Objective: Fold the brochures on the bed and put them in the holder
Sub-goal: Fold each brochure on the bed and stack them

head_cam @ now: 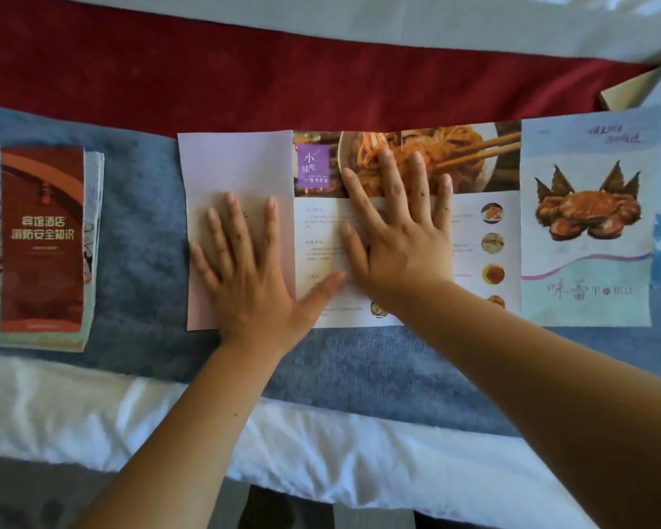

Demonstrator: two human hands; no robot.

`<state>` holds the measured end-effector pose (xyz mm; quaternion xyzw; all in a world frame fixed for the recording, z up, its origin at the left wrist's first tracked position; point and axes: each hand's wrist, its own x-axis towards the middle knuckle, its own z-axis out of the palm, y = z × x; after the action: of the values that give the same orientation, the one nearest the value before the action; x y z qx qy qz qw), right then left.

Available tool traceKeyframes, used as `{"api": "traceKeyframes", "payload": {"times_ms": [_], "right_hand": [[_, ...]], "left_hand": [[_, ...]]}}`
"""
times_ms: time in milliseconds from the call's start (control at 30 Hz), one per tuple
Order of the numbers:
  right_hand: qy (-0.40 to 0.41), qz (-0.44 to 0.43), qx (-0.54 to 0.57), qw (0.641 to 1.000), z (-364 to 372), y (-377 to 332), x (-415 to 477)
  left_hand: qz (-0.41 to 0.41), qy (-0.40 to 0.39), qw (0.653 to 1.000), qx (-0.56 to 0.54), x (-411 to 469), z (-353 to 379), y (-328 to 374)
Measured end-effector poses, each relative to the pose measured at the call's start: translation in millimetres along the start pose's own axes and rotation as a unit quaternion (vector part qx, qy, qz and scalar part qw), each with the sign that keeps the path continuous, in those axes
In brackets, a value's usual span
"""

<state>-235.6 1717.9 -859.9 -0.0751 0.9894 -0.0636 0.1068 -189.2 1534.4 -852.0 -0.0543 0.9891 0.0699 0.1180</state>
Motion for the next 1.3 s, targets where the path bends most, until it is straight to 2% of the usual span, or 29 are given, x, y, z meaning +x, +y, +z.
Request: {"api": "traceKeyframes", "payload": {"times_ms": [100,233,333,500,633,700,933,1167,1300], "right_hand": [[0.002,0.006,0.001,1.0,5.1,-2.5,3.2],[0.001,-0.028,0.016,0.999,0.3,6.1,1.5],[-0.001,-0.043,0.078,0.996,-13.5,27.4,-2.3],[0.046,0.075,0.009,0.996,-35.4,105.9,-28.5],[0.019,0.038,0.022,0.999,-33.0,164.0,-57.3],[0.019,0.014,0.019,1.0,-24.6,171.9,-63.7],[0.038,0.028,0.014,0.999,-16.2,170.8,-64.6],[0.043,0.141,0.022,0.989,-25.0,196.7,-93.6],[0.026,0.122,0.07,0.99,-19.7,217.2,-109.8]], "left_hand": [[0.002,0.0,0.996,-0.087,2.4,-4.6,6.0],[0.05,-0.006,0.982,-0.183,-3.1,-11.3,17.5],[0.058,-0.022,0.985,-0.162,-2.5,-10.2,30.0],[0.012,-0.034,0.987,-0.159,5.0,-7.5,48.1],[0.001,-0.031,0.984,-0.176,6.7,-9.1,74.8],[0.02,-0.032,0.981,-0.192,3.7,-10.5,94.2],[0.099,-0.043,0.965,-0.241,-15.3,-14.9,156.1],[0.11,-0.053,0.971,-0.204,-22.3,-9.1,191.7],[0.141,-0.072,0.974,-0.162,-26.0,-1.9,209.9]]}}
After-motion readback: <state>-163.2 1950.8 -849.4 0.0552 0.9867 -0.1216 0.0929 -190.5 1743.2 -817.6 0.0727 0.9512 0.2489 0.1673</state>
